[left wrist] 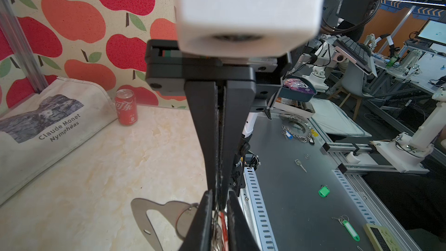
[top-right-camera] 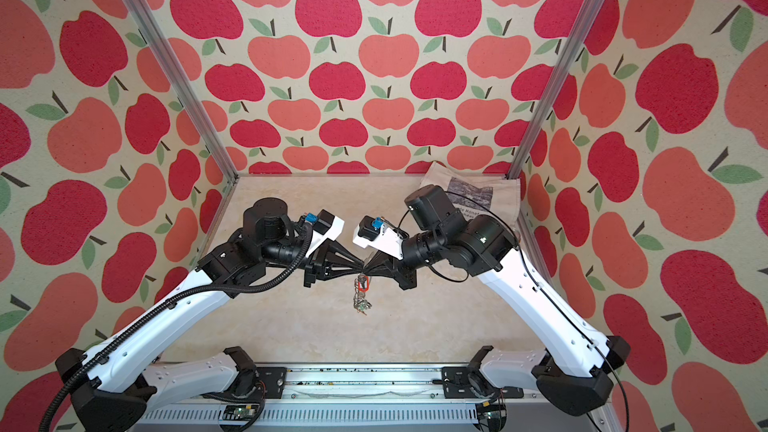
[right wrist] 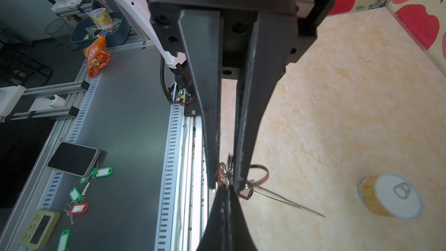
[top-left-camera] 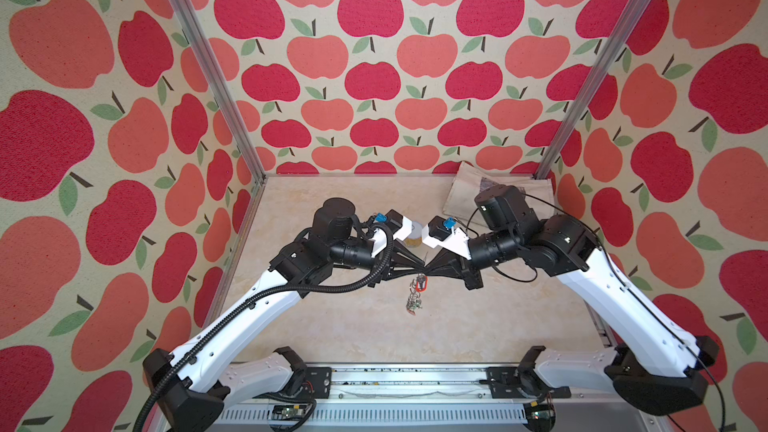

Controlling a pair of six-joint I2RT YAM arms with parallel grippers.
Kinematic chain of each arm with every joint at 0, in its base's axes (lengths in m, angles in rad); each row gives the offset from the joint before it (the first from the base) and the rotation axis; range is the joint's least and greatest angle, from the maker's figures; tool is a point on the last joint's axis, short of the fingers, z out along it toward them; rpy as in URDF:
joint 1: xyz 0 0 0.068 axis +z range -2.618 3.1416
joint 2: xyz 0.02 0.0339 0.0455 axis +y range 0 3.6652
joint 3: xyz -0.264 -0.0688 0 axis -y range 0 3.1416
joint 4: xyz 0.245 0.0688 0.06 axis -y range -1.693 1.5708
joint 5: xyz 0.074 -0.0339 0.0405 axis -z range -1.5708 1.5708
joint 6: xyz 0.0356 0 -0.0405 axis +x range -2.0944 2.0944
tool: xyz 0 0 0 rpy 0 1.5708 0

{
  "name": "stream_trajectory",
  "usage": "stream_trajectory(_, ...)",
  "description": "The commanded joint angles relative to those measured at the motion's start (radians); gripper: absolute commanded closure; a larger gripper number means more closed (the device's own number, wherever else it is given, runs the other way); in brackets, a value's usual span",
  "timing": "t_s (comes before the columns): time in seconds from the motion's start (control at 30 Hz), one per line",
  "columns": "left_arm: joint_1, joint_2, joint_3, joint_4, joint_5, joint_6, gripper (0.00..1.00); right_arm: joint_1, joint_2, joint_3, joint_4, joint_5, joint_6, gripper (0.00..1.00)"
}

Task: Put the keys on the keyring

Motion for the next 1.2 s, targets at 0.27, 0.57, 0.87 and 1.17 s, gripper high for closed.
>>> stream_trajectory(0.27, -0.008, -0.002, 0.020, -0.034, -0.017, 0.019, 1.00, 0.007, -0.024, 0.027, 0.019, -0.018, -0.014, 1.00)
stream_trajectory(0.57, -0.008, -0.030, -0.014, 0.044, -0.051, -0.011, 1.00, 0.007, -0.027, 0.016, 0.021, 0.010, -0.005, 1.00)
stream_trajectory(0.87, 0.007, -0.108, -0.100, 0.233, -0.134, -0.079, 1.00, -0.002, -0.086, -0.020, 0.061, 0.080, 0.030, 0.74)
stream_trajectory(1.17, 0.014, -0.117, -0.131, 0.349, -0.158, -0.121, 1.00, -0.004, -0.131, -0.125, 0.251, 0.019, 0.137, 0.72)
